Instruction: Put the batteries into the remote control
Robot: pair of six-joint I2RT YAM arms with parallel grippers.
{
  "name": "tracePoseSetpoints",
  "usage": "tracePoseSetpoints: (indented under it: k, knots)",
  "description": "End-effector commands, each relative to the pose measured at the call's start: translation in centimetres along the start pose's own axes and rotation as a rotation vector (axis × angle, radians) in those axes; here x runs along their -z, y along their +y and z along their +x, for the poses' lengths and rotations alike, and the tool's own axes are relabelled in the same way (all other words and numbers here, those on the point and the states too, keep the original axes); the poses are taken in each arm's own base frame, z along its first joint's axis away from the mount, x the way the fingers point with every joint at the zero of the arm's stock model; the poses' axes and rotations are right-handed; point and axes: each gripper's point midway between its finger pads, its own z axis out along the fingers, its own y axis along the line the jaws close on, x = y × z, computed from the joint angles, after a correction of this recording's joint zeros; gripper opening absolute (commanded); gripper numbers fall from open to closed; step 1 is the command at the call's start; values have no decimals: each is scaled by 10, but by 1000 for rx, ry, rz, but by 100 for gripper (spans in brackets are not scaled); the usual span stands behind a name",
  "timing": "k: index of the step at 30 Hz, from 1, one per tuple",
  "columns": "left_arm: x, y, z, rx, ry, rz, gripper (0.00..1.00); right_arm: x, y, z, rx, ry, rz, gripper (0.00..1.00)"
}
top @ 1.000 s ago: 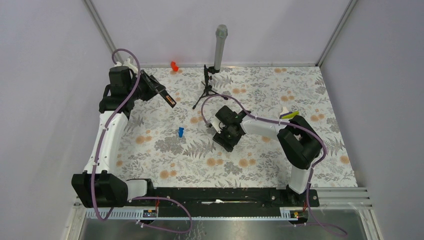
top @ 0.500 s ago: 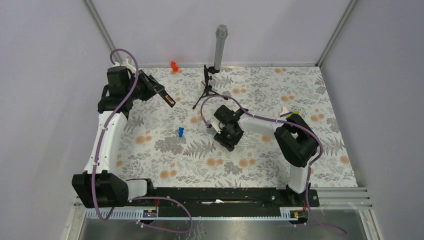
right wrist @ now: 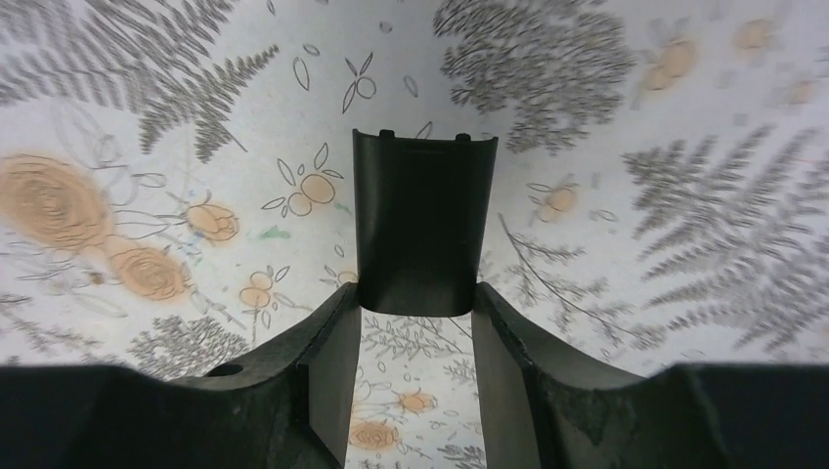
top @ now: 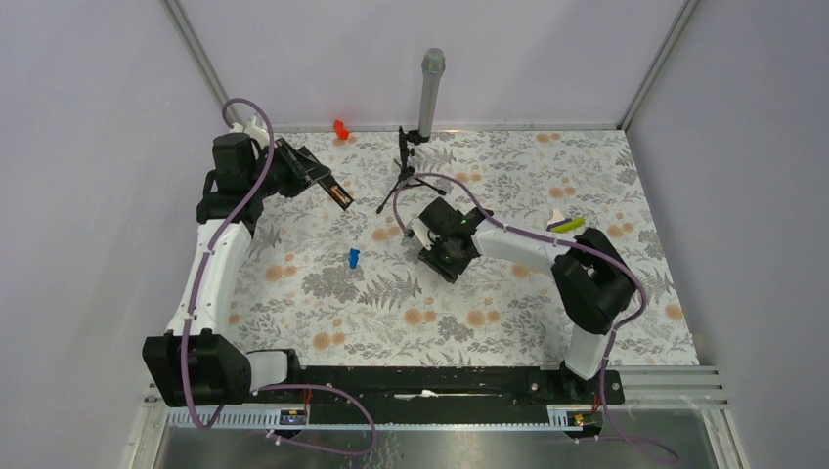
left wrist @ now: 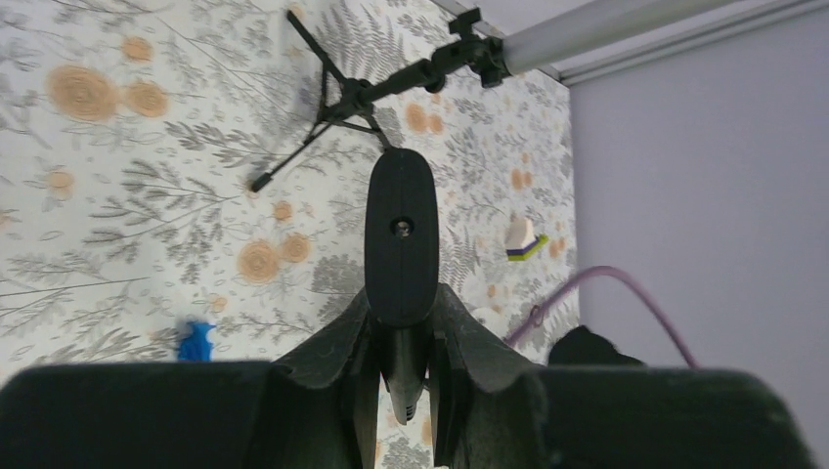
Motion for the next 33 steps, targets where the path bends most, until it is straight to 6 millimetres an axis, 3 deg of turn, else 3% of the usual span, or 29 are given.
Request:
tracePoseSetpoints:
  k: [1,8,16,19,23,33]
  knots:
    - [-3,-32,-4,2,-18,205,0,69,-13,-46,-50,-256,88,35]
    - [-24,-60,25,24,32,370,0,170,-3,-80,-92,-533,33,36]
    - [-37,-108,67,-99,41,547,0,235,30,-101,-176,-656,-170,37]
    - [-39,-121,76,-124,37,597,0,243,36,-102,-194,-655,-208,37]
    - [-37,-134,87,-156,53,643,0,238,34,-102,-203,-630,-197,37]
    - [-33,-140,97,-156,84,653,0,230,23,-117,-225,-595,-148,36]
